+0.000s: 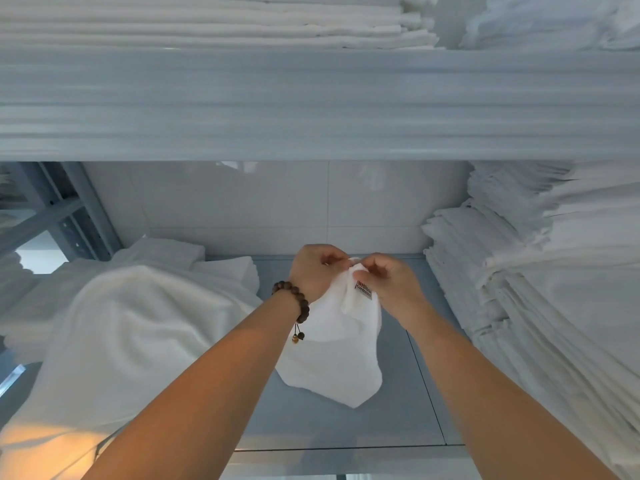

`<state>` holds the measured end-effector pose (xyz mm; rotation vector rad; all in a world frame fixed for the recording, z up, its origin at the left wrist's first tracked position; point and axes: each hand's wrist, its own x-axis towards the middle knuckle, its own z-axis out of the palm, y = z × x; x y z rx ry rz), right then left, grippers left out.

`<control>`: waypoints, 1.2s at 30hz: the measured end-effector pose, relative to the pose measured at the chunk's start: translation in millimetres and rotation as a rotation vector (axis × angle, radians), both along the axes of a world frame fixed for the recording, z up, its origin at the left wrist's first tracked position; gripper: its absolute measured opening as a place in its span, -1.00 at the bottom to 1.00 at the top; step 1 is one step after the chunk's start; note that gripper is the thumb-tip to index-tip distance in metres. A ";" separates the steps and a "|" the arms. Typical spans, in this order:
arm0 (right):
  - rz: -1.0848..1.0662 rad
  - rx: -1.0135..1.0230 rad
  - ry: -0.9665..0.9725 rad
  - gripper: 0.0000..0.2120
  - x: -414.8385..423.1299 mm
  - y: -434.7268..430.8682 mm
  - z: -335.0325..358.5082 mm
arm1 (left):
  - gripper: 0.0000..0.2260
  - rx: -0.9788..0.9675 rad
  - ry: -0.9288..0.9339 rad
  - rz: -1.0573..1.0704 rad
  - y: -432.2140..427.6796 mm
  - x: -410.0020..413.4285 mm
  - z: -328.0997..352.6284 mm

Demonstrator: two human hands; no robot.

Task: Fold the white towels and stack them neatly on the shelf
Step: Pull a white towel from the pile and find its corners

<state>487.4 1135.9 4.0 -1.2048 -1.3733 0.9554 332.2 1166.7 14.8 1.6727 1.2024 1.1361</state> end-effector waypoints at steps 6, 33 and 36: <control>-0.207 0.070 -0.145 -0.89 3.6 5.0 -2.7 | -0.93 -0.063 0.079 -0.048 -7.5 -12.7 -9.9; -0.066 0.140 -0.076 -0.82 44.4 -5.0 0.1 | -0.95 0.031 0.165 -0.030 -2.6 25.8 12.9; -0.019 0.128 -0.064 -0.91 48.7 -9.9 9.1 | -0.92 0.010 0.103 -0.108 -6.1 50.4 21.5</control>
